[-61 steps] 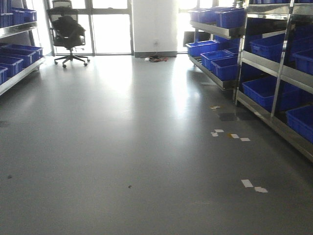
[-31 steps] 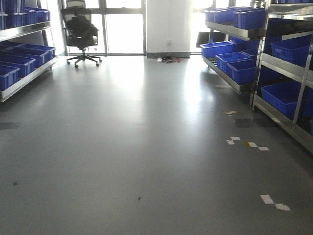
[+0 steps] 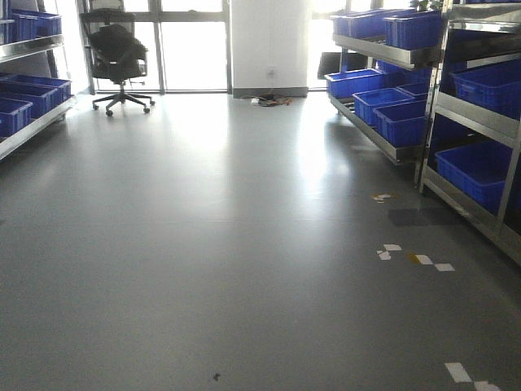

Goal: Pick red cube and place on left shelf
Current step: 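Drive the base across the floor to the shelf of blue bins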

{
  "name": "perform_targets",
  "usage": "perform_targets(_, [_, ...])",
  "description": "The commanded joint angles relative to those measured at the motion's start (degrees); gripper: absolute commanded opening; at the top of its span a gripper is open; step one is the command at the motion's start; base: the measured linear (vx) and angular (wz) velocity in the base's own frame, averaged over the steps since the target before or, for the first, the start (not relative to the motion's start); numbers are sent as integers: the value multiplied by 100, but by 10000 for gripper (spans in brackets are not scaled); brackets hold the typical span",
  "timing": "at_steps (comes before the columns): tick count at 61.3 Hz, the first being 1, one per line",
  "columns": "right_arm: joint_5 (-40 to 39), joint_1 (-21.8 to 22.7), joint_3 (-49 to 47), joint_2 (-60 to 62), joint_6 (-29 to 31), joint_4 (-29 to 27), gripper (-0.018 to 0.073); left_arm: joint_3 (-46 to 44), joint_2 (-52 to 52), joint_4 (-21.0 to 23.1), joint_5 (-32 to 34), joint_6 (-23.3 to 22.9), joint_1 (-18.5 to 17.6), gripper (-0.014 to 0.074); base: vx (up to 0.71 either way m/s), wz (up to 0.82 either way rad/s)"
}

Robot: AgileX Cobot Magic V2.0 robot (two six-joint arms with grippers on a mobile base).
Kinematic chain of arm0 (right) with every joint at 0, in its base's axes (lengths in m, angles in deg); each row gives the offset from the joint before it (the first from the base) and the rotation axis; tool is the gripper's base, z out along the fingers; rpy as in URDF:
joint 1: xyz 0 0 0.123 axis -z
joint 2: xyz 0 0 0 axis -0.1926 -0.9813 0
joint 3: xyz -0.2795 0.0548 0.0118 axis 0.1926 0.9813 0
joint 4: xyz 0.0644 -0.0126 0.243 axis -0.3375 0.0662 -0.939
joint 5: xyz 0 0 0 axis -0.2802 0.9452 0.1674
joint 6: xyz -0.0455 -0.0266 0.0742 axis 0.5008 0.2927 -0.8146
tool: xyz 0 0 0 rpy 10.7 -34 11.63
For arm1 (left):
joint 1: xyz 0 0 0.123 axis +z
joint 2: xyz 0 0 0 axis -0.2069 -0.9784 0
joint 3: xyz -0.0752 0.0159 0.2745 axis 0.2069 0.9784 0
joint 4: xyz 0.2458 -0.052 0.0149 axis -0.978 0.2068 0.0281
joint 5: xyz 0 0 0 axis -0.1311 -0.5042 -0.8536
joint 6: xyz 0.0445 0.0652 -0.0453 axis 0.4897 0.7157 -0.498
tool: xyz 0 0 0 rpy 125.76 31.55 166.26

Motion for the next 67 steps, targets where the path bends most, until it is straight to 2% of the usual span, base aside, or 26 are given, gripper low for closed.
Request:
perform_targets(1, [-544, 33, -164, -9, 22, 62, 57, 126, -40, 27, 520, 3, -31, 106, 43, -9])
perform_targets(67, [-544, 33, -164, -9, 22, 62, 57, 126, -40, 27, 520, 3, -31, 106, 54, 5])
